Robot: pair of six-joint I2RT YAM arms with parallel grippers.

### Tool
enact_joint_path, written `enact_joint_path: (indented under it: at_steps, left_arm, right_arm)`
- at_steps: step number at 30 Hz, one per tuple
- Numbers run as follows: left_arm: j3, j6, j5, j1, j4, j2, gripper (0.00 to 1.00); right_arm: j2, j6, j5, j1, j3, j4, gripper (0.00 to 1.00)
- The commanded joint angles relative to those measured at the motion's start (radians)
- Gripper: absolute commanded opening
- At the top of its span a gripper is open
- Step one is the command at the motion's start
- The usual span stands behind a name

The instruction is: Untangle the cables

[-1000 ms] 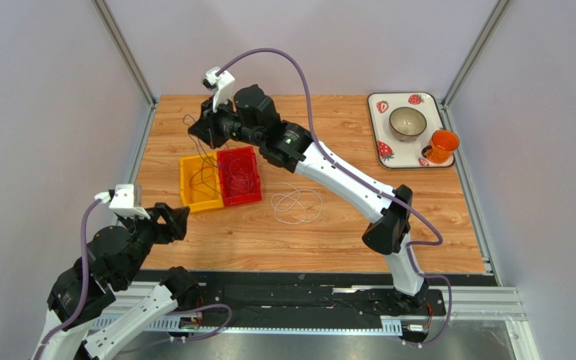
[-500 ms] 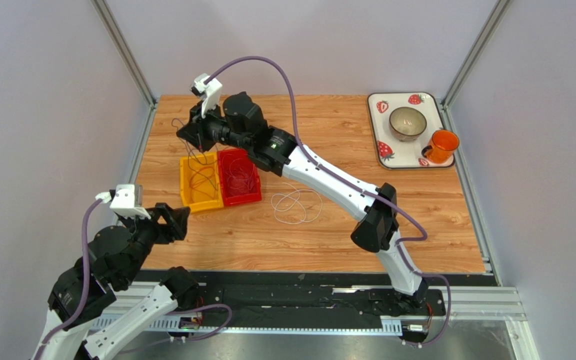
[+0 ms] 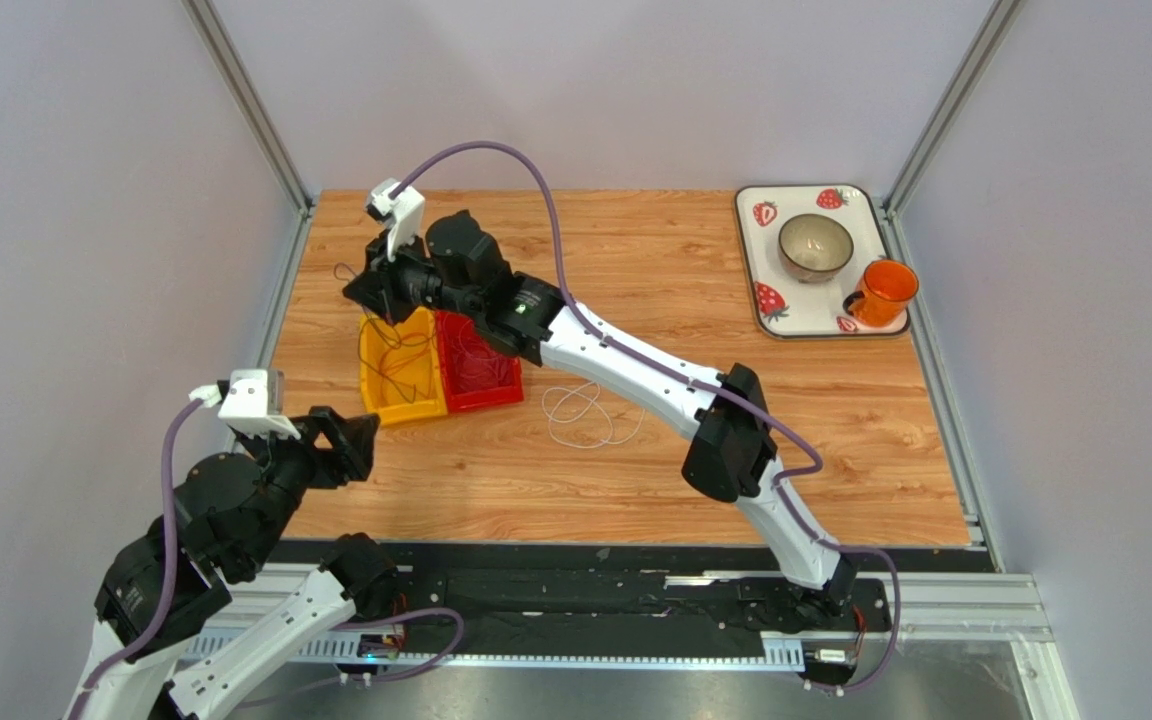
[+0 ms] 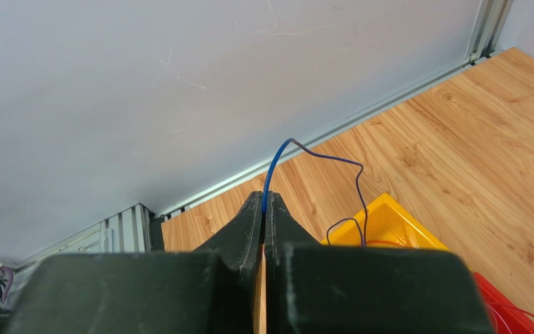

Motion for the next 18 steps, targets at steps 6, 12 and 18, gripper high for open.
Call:
enact_joint_path:
  at_steps: [6,12,18]
  left_arm:
    - [-0.007,0.011,0.002,0.000,0.026,-0.001,0.79]
    - [-0.007,0.012,0.007,0.000,0.028,0.004,0.79]
    - [-0.009,0.014,0.013,0.005,0.029,0.007,0.79]
  right_arm:
    - [-0.004,0.024,0.019,0.003,-0.071,0.090,0.00]
    - [-0.017,0.053,-0.004,0.002,-0.154,0.101,0.00]
    - [-0.058,0.075,0.015,-0.009,-0.286,0.142,0.00]
